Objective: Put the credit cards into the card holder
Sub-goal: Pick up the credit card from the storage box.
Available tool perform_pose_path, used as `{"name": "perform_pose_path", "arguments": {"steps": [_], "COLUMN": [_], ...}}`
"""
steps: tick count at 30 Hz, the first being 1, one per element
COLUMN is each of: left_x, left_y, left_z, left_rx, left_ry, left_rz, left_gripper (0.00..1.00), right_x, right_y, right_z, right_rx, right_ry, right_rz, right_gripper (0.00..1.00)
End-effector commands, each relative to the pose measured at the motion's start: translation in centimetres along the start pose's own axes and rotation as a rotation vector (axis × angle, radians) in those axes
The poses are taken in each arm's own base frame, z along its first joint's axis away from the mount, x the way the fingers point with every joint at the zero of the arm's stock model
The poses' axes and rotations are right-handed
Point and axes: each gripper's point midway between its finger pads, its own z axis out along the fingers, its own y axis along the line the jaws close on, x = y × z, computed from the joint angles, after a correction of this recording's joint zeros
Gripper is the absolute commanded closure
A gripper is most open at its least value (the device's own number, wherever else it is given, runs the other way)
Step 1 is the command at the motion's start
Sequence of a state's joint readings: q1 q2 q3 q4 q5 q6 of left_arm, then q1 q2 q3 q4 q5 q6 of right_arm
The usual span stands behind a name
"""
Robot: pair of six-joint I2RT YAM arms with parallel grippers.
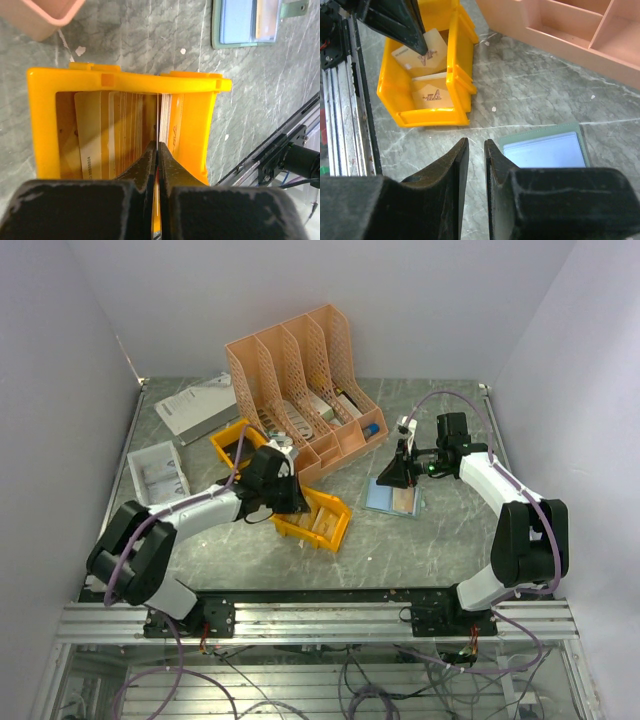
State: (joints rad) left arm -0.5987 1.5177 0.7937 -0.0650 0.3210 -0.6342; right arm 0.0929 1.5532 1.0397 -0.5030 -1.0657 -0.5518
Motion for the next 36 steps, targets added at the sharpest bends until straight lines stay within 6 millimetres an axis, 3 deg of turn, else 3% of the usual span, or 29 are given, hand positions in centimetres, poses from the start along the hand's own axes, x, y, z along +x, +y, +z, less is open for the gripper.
{"name": "perform_pose_path", "arguments": {"steps": [1, 10, 15, 19, 23, 29, 32, 36], "left_x": [-2.1, -4.3, -5.8, -7.2, -7.8, -9.2, -9.9, -10.2], "left_y": [0.4, -0.8, -3.3, -6.7, -9.3, -11.9, -13.3, -14.5], "left_z": [-2.1, -6.1, -8.2, -9.2, -8.9, -8.2, -7.8, -5.8], "left_rx": [-0.077, -0.103, -0.014, 0.149, 0.320, 0.444, 0.485, 0.506], "left_ry": [-0.079, -0.207, -0.295, -0.364, -0.362, -0.323, -0.312, -0.284], "left_rz": [0.050, 0.070, 0.014, -0.097, -0.279, -0.515, -0.539, -0.483], "left_gripper": [0.93, 0.93, 0.93, 0.93, 0.93, 0.93, 0.93, 0.93], "right_x": [-0.6, -0.9, -1.5, -2.3, -3.1, -3.8, -3.8, -3.4], "right_y": [0.0, 0.4, 1.0, 2.0, 3.2, 3.8, 3.5, 2.0], "right_z": [0.0, -0.2, -0.3, -0.5, -0.7, -2.2, -2.6, -2.8], "right_rx": [-0.012, -0.018, -0.037, -0.082, -0.153, -0.223, -0.219, -0.145], "right_ry": [-0.005, -0.015, -0.032, -0.064, -0.103, -0.170, -0.178, -0.156], "right_rz": [-0.015, -0.039, -0.066, -0.073, -0.059, 0.008, 0.027, 0.083], "right_gripper": [0.80, 0.80, 0.80, 0.79, 0.76, 0.74, 0.71, 0.68]}}
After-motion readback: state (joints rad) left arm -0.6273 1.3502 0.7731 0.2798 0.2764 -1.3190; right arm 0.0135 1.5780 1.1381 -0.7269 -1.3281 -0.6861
